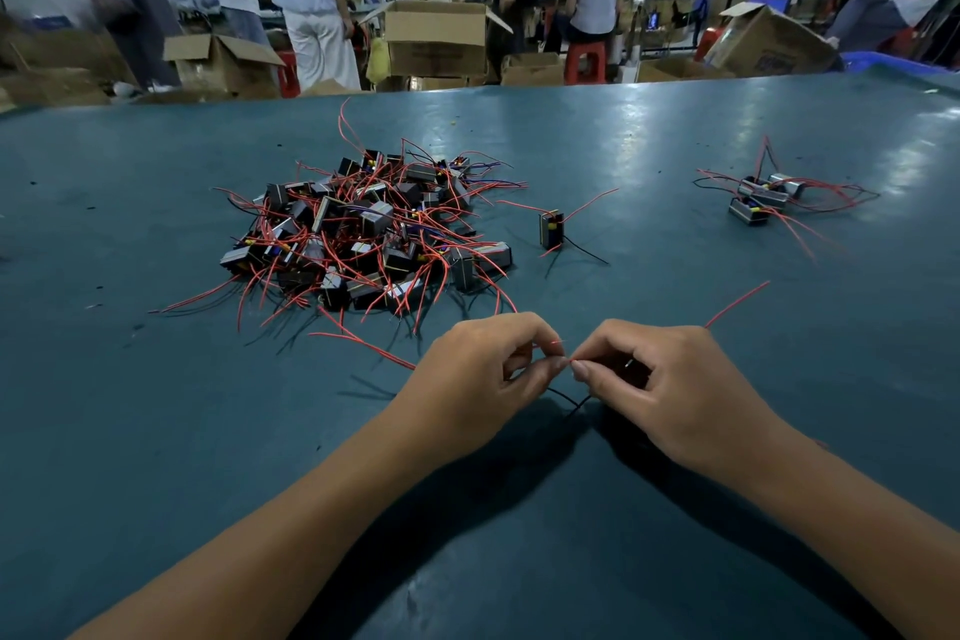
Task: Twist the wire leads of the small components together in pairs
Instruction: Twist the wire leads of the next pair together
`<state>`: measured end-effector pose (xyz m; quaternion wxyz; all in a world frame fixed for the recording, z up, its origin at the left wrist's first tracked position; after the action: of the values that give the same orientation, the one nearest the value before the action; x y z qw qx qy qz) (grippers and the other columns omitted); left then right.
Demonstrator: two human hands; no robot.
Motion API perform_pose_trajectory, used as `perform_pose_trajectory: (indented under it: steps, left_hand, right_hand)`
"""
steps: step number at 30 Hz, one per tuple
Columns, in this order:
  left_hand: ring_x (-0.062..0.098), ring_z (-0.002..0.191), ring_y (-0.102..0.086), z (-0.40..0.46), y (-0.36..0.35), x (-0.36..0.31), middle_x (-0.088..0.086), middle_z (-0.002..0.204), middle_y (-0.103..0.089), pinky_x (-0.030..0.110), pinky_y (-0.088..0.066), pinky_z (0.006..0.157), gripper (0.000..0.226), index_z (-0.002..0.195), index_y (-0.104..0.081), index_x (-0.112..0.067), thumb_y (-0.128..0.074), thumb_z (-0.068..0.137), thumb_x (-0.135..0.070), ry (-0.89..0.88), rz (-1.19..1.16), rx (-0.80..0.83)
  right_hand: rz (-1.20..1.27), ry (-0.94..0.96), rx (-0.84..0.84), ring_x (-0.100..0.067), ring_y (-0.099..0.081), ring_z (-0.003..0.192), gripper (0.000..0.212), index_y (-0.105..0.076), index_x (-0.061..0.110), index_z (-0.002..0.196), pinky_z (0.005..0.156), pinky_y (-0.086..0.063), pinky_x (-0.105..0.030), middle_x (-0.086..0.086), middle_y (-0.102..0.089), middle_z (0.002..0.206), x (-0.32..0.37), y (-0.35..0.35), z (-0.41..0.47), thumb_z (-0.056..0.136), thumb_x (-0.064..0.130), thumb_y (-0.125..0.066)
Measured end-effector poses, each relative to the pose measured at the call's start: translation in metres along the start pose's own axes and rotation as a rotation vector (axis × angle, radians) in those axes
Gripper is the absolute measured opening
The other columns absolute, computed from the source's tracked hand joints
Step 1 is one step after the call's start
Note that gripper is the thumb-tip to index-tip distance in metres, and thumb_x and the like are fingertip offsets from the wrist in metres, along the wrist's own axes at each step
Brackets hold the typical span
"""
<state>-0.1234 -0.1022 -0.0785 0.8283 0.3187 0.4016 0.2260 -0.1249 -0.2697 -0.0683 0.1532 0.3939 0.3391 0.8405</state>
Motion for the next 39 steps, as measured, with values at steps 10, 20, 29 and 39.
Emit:
perform_pose_trajectory:
  steps: [10, 20, 29, 39]
  left_hand:
    - [0.015, 0.06, -0.04, -0.0024, -0.0052, 0.0044, 0.023, 0.071, -0.054, 0.031, -0.033, 0.057, 0.008, 0.088, -0.065, -0.017, -0.065, 0.096, -0.016, 0.199, -0.363, 0.16]
    - [0.01, 0.059, -0.038, -0.0024, -0.0005, 0.0108, -0.002, 0.066, -0.05, 0.024, -0.033, 0.055, 0.006, 0.09, -0.067, -0.019, -0.061, 0.092, -0.02, 0.232, -0.426, 0.096]
    - [0.006, 0.053, -0.033, -0.0039, -0.0044, 0.0093, -0.011, 0.058, -0.039, 0.025, -0.03, 0.054, 0.006, 0.091, -0.063, -0.03, -0.061, 0.091, -0.036, 0.152, -0.211, 0.082]
    - [0.007, 0.052, -0.035, -0.0052, -0.0052, 0.0083, -0.009, 0.056, -0.044, 0.024, -0.031, 0.055, 0.009, 0.084, -0.064, -0.027, -0.06, 0.089, -0.033, 0.188, -0.228, 0.092]
  right_hand:
    - [-0.019, 0.021, 0.017, 0.0, -0.053, 0.057, 0.013, -0.065, 0.02, 0.078, 0.056, -0.033, -0.006, 0.02, -0.056, 0.059, 0.0007, -0.0002, -0.0016, 0.087, 0.014, -0.073]
    - [0.029, -0.034, -0.012, -0.008, -0.059, 0.061, 0.013, -0.066, 0.021, 0.078, 0.057, -0.039, -0.011, 0.011, -0.065, 0.067, -0.0054, 0.0044, -0.0015, 0.088, 0.014, -0.071]
    - [0.02, -0.024, 0.001, -0.002, -0.053, 0.054, 0.013, -0.066, 0.018, 0.077, 0.055, -0.034, -0.007, 0.013, -0.059, 0.061, -0.0005, 0.001, -0.001, 0.088, 0.014, -0.071]
    - [0.01, -0.01, 0.028, -0.005, -0.055, 0.058, 0.013, -0.065, 0.019, 0.078, 0.056, -0.035, -0.008, 0.013, -0.062, 0.065, 0.0004, 0.0008, -0.0009, 0.088, 0.015, -0.071]
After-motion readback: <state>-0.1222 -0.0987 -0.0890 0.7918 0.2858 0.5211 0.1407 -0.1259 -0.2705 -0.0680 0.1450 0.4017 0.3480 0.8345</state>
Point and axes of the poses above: each hand's wrist, its own z-axis towards the middle knuckle, its own y-axis out of the back of the hand, x = y × z, the point moved 5 cm from there along z, towards the middle knuckle
